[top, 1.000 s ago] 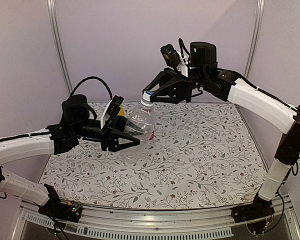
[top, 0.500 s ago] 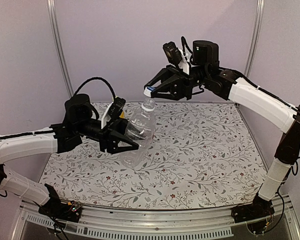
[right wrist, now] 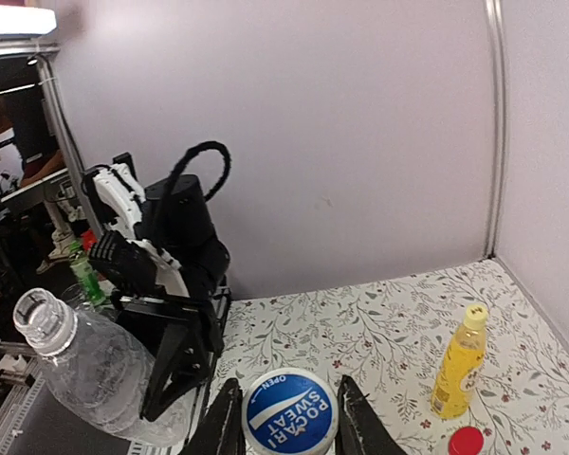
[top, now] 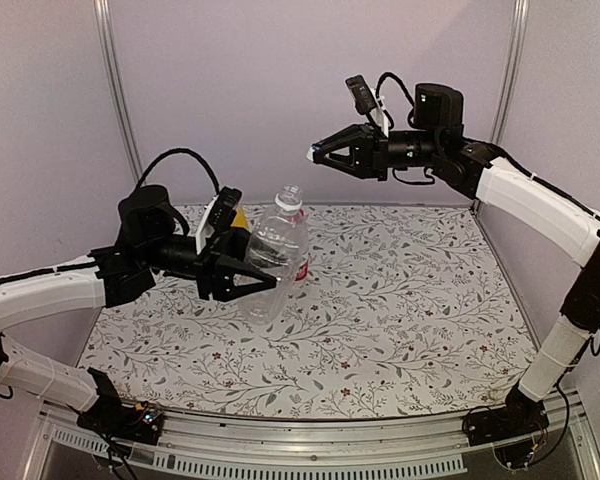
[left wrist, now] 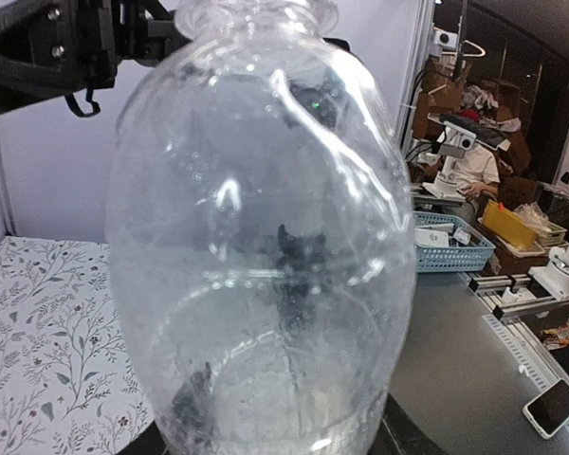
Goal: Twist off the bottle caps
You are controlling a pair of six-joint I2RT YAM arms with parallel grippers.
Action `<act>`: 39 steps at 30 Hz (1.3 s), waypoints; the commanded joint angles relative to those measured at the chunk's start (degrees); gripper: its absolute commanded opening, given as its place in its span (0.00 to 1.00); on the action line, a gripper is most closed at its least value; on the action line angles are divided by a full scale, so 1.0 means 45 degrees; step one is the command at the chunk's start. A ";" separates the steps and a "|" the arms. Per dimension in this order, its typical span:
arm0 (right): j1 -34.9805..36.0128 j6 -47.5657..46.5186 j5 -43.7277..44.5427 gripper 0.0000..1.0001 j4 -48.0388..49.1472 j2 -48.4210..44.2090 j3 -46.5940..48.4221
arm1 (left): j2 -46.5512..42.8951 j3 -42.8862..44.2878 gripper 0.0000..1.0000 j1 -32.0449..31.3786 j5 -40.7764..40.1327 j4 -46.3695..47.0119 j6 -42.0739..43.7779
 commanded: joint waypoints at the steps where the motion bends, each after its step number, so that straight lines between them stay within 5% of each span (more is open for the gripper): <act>1: -0.0448 0.0700 0.4173 0.17 -0.0087 -0.1474 -0.2071 | -0.0804 0.0100 0.49 0.0197 -0.2290 -0.0434 0.0585; 10: -0.0451 0.0930 0.9810 0.17 -0.0083 -0.3263 -0.6677 | -0.1512 -0.0010 0.50 0.0500 -0.6300 -0.0913 0.0881; 18: -0.0457 0.1686 1.2905 0.18 0.1317 -0.3244 -1.0272 | -0.1587 -0.0146 0.50 0.0491 -0.7820 -0.1019 0.1028; 29: -0.0492 0.1502 1.4660 0.18 0.1959 -0.0635 -1.0849 | -0.1471 -0.0188 0.50 0.0452 -0.7880 -0.1061 0.1171; 39: -0.0506 0.1520 1.4164 0.19 0.2121 0.1061 -1.0830 | -0.1478 -0.0145 0.51 0.0363 -0.7924 -0.1260 0.1337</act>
